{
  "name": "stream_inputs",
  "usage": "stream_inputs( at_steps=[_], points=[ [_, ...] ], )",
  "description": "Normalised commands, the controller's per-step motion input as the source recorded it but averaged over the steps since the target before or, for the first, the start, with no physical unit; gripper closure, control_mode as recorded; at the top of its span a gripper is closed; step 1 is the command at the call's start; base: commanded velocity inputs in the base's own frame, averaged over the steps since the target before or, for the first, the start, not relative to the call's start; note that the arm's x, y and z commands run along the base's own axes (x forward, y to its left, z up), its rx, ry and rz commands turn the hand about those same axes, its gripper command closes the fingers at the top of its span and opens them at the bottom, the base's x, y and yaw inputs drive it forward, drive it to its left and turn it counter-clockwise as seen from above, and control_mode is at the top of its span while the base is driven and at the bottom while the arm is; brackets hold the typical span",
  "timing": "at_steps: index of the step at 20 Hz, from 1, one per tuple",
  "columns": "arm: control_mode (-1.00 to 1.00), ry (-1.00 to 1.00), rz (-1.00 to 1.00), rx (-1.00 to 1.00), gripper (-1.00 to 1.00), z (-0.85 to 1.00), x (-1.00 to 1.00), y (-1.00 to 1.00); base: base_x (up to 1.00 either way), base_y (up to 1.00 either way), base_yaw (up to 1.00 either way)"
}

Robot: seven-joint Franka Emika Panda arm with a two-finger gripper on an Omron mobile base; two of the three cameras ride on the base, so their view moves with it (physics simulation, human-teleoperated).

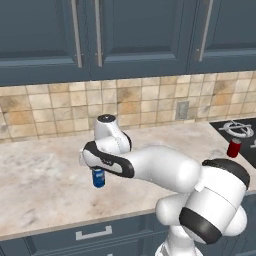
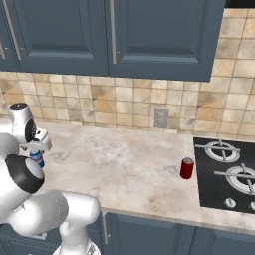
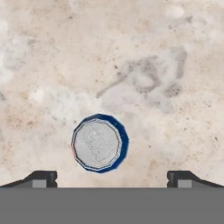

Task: Four empty soda cans are scattered around the kitchen. Gather all the cans and cluster them next to the stove for recycling.

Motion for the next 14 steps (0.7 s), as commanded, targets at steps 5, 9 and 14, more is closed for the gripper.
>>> stream_inputs(
  at_steps=[5,9,14],
  points=[
    [-1.0,0.0,0.0,0.0,-1.0,-0.06,0.17,0.2,0.0,0.0,0.0],
    [-1.0,0.0,0.0,0.0,-1.0,-0.15,0.43,0.03,0.0,0.0,0.0],
    [-1.0,0.0,0.0,0.0,-1.0,-0.2,0.23,0.12,0.0,0.0,0.0]
  ],
)
